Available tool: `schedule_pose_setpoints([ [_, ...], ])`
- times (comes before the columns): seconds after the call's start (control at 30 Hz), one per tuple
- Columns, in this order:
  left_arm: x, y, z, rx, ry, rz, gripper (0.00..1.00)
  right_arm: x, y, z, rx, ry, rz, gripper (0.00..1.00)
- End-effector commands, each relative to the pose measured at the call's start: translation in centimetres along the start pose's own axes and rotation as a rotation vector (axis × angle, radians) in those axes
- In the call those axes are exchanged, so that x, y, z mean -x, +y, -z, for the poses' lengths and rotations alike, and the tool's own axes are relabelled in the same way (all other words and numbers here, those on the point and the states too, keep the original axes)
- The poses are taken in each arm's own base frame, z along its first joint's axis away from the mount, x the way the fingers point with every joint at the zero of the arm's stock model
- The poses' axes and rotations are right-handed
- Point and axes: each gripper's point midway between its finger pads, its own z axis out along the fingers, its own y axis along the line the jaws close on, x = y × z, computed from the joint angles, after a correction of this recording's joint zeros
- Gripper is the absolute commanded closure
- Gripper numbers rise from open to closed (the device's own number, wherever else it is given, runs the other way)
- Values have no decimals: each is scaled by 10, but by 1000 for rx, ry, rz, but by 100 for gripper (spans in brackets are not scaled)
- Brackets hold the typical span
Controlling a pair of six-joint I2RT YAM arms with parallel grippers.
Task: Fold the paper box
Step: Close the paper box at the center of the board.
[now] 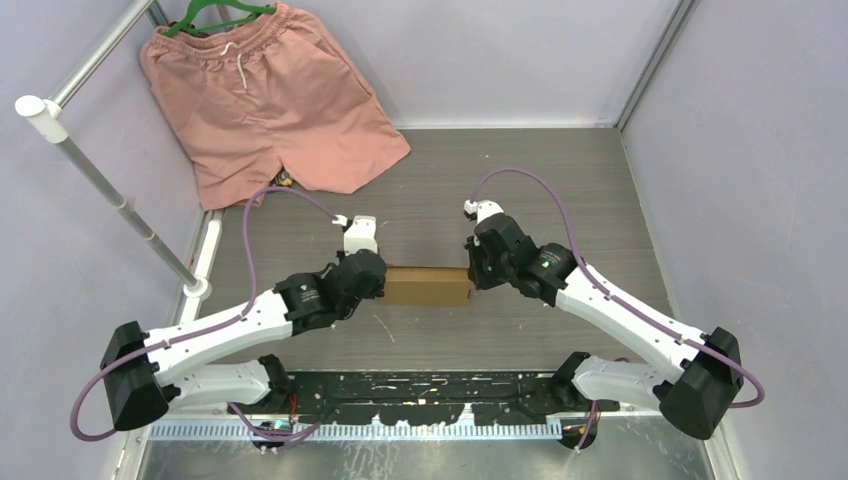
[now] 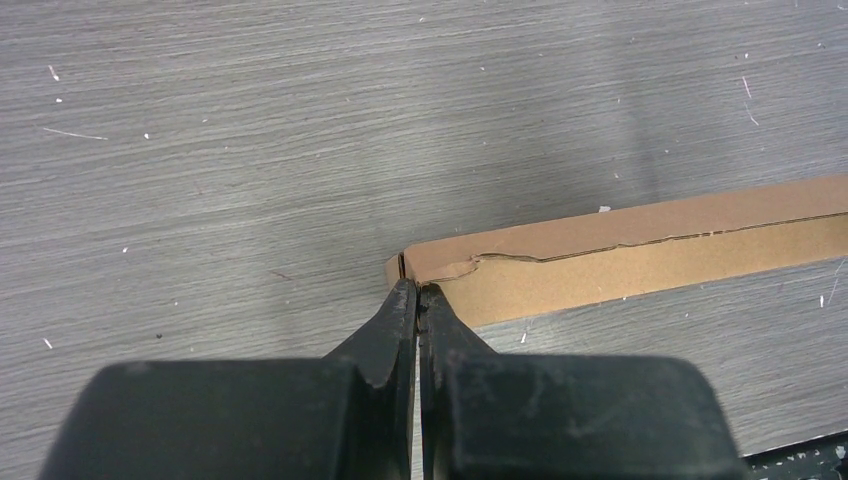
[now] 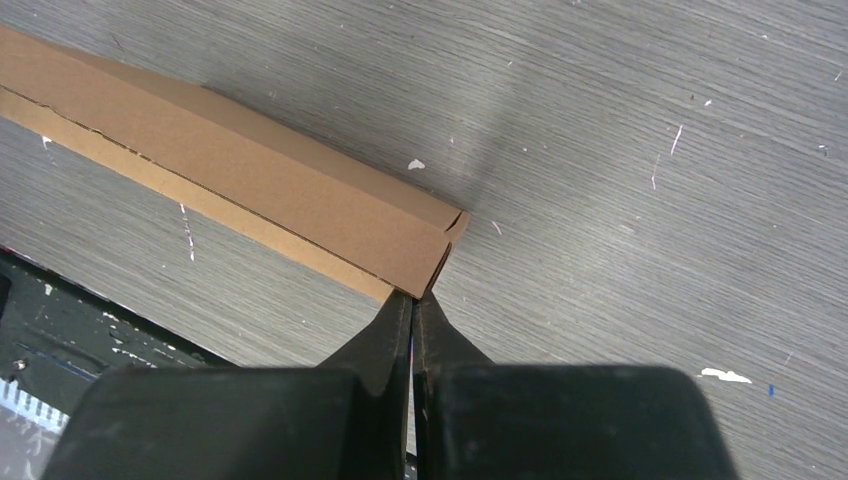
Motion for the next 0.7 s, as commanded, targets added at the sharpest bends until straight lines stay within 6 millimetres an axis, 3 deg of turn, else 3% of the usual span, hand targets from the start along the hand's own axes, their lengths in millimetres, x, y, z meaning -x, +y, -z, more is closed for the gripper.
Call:
schedule_pose_setpoints([
  [0.0,-27,-32,3,-147,78,30,100,10,24,-5,96,-61,13,99],
  [0.67,-46,-31,-1,-138,53,29,100,0,22,-3,95,-69,14,97],
])
